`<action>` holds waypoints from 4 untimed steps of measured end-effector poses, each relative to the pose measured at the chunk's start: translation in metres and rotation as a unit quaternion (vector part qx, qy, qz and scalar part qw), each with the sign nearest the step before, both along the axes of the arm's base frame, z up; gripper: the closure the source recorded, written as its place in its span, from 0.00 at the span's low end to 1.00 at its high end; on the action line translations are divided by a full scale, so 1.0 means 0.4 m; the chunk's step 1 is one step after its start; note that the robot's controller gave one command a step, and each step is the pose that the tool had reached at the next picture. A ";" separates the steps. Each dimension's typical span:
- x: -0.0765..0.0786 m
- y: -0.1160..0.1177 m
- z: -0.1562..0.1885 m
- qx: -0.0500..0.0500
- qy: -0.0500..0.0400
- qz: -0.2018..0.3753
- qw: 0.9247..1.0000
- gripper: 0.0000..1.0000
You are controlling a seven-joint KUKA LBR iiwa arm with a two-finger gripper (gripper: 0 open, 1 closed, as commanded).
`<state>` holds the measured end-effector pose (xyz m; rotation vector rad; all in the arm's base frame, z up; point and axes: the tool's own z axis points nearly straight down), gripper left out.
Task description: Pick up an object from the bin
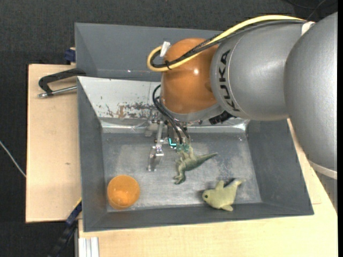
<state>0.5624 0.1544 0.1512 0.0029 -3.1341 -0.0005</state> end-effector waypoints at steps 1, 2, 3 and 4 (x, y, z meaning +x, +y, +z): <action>-0.182 0.119 0.065 0.001 -0.002 0.062 0.998 0.00; -0.143 0.193 -0.196 0.002 -0.006 0.175 0.985 0.00; -0.139 0.192 -0.189 0.002 -0.009 0.173 0.985 1.00; -0.063 0.201 0.142 0.003 -0.012 0.196 0.980 1.00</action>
Offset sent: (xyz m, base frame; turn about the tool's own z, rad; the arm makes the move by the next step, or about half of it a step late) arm -0.0706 0.0437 0.0244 -0.1155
